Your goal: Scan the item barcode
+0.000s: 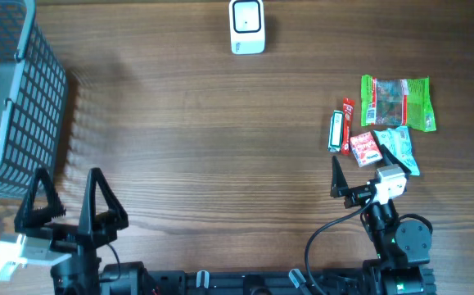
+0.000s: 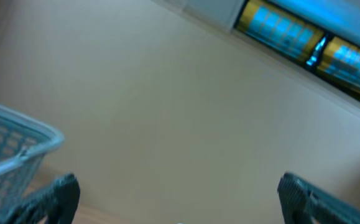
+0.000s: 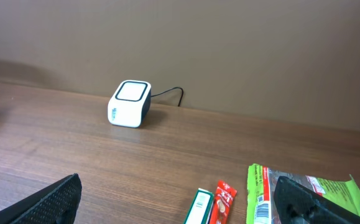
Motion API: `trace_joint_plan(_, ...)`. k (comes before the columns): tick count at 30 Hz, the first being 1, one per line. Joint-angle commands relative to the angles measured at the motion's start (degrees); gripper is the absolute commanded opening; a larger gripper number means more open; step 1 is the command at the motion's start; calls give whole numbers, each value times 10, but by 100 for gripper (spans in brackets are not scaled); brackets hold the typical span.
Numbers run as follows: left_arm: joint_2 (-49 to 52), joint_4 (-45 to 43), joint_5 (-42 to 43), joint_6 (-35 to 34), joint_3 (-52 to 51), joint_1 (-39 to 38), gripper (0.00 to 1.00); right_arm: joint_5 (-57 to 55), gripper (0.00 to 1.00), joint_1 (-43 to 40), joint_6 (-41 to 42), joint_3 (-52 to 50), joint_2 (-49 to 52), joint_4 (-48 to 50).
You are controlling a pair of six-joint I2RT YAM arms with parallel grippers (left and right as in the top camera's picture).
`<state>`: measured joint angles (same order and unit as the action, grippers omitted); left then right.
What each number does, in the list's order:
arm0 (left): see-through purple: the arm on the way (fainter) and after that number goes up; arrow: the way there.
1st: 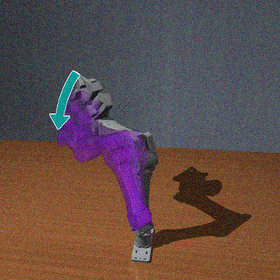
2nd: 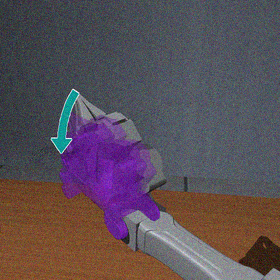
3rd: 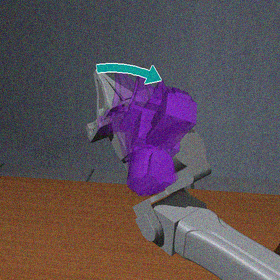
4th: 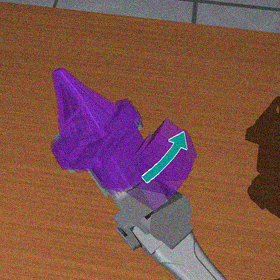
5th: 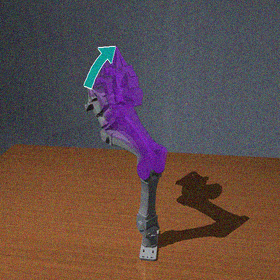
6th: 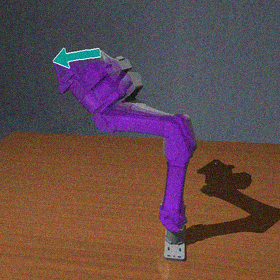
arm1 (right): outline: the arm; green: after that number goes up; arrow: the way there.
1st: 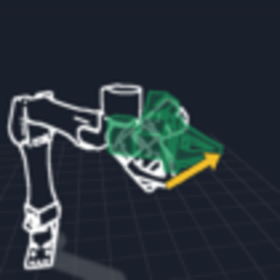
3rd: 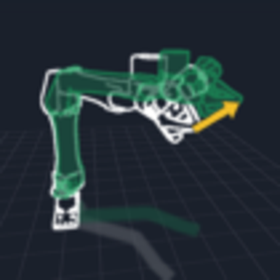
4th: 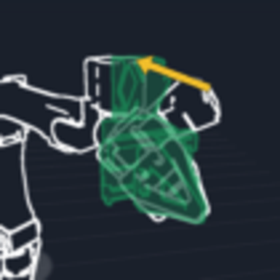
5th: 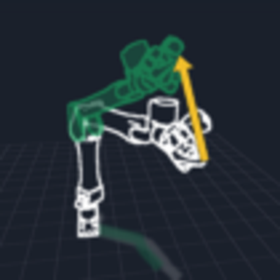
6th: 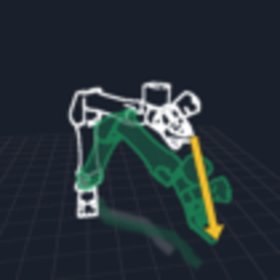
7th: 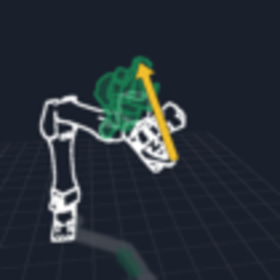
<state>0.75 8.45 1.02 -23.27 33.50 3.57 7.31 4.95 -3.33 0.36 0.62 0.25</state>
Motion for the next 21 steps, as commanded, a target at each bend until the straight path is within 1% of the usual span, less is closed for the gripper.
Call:
trace_joint_plan(1,-5,-89,11,-4,-70,-14,100,4,100,-3,-8,-1,-4,3)
trace_joint_plan(2,-5,-123,11,-10,-96,-16,100,4,100,-3,-8,-1,-4,3)
trace_joint_plan(5,-5,-182,9,-43,-174,-15,100,4,100,-3,-8,-1,-4,3)
trace_joint_plan(8,-5,-232,8,-42,-258,-15,100,4,100,-3,-8,-1,-4,3)
trace_joint_plan(10,-5,-241,9,-42,-297,-16,100,4,100,-3,-8,-1,-4,3)
trace_joint_plan(13,-5,-241,8,-42,-327,-16,100,4,100,-3,-8,-1,-4,3)
trace_joint_plan(16,-5,-169,6,-40,-332,-15,100,4,100,-3,-8,-1,-4,3)
trace_joint_plan(18,-5,-85,10,-6,-332,-16,100,4,100,-3,-8,-1,-4,3)
trace_joint_plan(19,-5,-40,11,35,-332,-16,100,4,100,-3,-8,-1,-4,3)
trace_joint_plan(20,-5,-42,20,72,-332,-16,100,4,100,-3,-8,-1,-4,3)
trace_joint_plan(21,-5,-43,38,128,-332,-16,100,4,100,-3,-8,-1,-4,3)
